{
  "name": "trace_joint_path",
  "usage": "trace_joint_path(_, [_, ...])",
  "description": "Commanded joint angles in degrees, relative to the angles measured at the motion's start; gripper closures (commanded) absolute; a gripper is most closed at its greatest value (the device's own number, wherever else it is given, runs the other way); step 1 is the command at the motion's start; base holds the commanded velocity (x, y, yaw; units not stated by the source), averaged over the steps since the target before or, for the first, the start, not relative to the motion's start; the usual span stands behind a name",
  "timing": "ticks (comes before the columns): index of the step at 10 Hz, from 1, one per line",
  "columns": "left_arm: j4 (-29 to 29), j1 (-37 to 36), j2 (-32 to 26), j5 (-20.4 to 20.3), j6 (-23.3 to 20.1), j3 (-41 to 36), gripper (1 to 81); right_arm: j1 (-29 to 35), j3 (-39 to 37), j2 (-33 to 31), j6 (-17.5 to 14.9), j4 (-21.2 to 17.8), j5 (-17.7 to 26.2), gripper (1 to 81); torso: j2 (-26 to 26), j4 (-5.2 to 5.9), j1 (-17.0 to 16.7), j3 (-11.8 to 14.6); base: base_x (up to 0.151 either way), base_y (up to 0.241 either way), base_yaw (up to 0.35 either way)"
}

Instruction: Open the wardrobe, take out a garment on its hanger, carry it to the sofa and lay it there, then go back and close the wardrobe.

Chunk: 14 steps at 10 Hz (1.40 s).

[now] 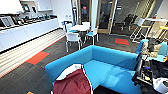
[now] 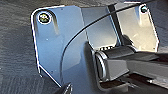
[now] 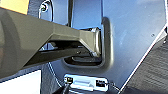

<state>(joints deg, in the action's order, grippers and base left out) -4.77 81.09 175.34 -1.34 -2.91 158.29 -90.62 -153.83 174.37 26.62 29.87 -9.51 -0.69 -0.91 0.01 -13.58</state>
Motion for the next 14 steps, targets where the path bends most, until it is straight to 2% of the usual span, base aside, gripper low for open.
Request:
trace_joint_path(1, [-0.59, -1.50, -0.25, 4.06, -0.25, -0.18, 1.0, 1.19, 0.21, 0.13, 0.09, 0.37, 2.74, 1.0, 0.00, 0.00, 0.00, 0.00, 0.000, 0.000, 0.231])
trace_joint_path(8, [-0.59, -1.41, -1.04, 4.33, -0.25, -0.79, 1.0, 1.54, -0.40, -0.67, 0.36, -0.51, 3.09, 1.0, 0.00, 0.00, 0.00, 0.00, 0.000, 0.000, 0.231])
trace_joint_path(10, [-0.59, -1.15, -1.82, 5.20, -0.25, -3.06, 1.0, 0.49, -0.40, -1.29, -0.60, -7.51, 2.39, 1.0, 0.00, 0.00, 0.00, 0.00, 0.000, 0.000, 0.231])
trace_joint_path(11, [-0.51, -1.15, -2.70, 5.29, -0.25, -4.64, 1.0, 0.13, -0.66, -1.46, -3.37, -10.24, 2.30, 1.0, 0.00, 0.00, 0.00, 0.00, 0.000, 0.000, 0.231])
trace_joint_path(12, [-0.34, -1.15, -3.49, 5.56, -0.25, -6.06, 1.0, -0.13, -0.93, -1.37, -9.26, -14.87, 2.30, 1.0, 0.00, 0.00, 0.00, 0.00, 0.000, 0.000, 0.231])
trace_joint_path(13, [-0.16, -1.15, -4.02, 5.56, -0.25, -6.76, 1.0, 0.04, -1.20, -1.20, -16.70, -22.15, 2.30, 1.0, 0.00, 0.00, 0.00, 0.00, 0.000, 0.000, 0.231])
trace_joint_path(14, [-0.07, -1.15, -4.03, 5.65, -0.16, -6.94, 1.0, 0.30, -1.45, -0.93, -25.97, -30.45, 2.48, 1.0, 0.00, 0.00, 0.00, 0.00, 0.000, 0.000, 0.231])
